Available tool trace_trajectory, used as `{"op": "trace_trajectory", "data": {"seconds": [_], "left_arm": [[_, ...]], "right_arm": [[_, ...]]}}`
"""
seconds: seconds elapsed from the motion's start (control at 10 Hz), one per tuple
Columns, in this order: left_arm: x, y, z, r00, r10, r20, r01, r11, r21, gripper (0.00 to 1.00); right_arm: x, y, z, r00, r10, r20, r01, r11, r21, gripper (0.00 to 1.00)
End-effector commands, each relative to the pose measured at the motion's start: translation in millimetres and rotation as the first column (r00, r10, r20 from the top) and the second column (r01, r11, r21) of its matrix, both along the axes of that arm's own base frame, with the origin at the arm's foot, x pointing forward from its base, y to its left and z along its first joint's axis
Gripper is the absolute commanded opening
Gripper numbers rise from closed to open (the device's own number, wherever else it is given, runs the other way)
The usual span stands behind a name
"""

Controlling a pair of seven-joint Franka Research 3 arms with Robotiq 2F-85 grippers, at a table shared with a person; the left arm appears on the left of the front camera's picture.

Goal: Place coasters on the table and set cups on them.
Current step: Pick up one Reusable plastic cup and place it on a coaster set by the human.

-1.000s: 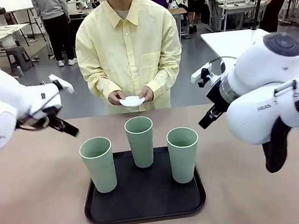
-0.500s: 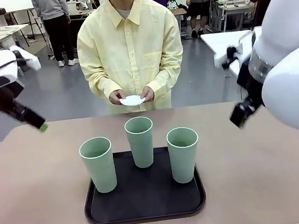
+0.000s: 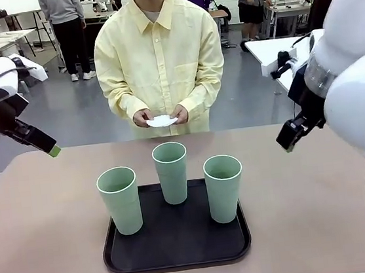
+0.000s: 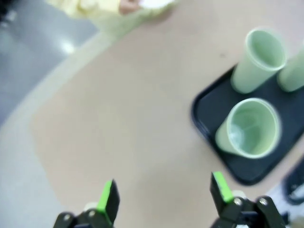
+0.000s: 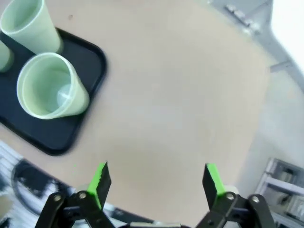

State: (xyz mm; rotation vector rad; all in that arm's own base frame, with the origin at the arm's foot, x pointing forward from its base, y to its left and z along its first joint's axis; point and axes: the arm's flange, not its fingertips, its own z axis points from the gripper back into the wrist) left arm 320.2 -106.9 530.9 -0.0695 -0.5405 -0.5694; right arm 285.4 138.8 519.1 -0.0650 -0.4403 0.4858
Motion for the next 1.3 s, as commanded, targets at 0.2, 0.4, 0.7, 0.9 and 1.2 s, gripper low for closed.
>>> {"op": "trace_trajectory", "data": {"seconds": [0.2, 0.4, 0.7, 0.9, 1.2], "left_arm": [[47, 100, -8, 0.95, -0.166, -0.263, -0.046, 0.761, -0.647, 1.0], [48, 133, -15, 0.931, -0.182, -0.316, -0.141, 0.618, -0.774, 1.0], [36, 179, -10, 0.887, -0.144, -0.438, -0.26, 0.627, -0.734, 1.0], [39, 194, -15, 0.859, -0.12, -0.498, -0.309, 0.654, -0.69, 1.0], [24, 212, -11, 0.854, -0.069, -0.517, -0.351, 0.656, -0.668, 1.0]], "right_arm": [[10, -138, -11, 0.986, 0.079, -0.148, 0.066, 0.63, 0.774, 1.0], [5, -168, -27, 0.978, 0.104, -0.182, 0.104, 0.515, 0.851, 1.0], [1, -203, -60, 0.953, 0.109, -0.284, 0.203, 0.467, 0.86, 1.0], [-6, -220, -74, 0.934, 0.111, -0.338, 0.251, 0.471, 0.846, 1.0], [-25, -246, -78, 0.934, 0.077, -0.349, 0.279, 0.452, 0.847, 1.0]]}}
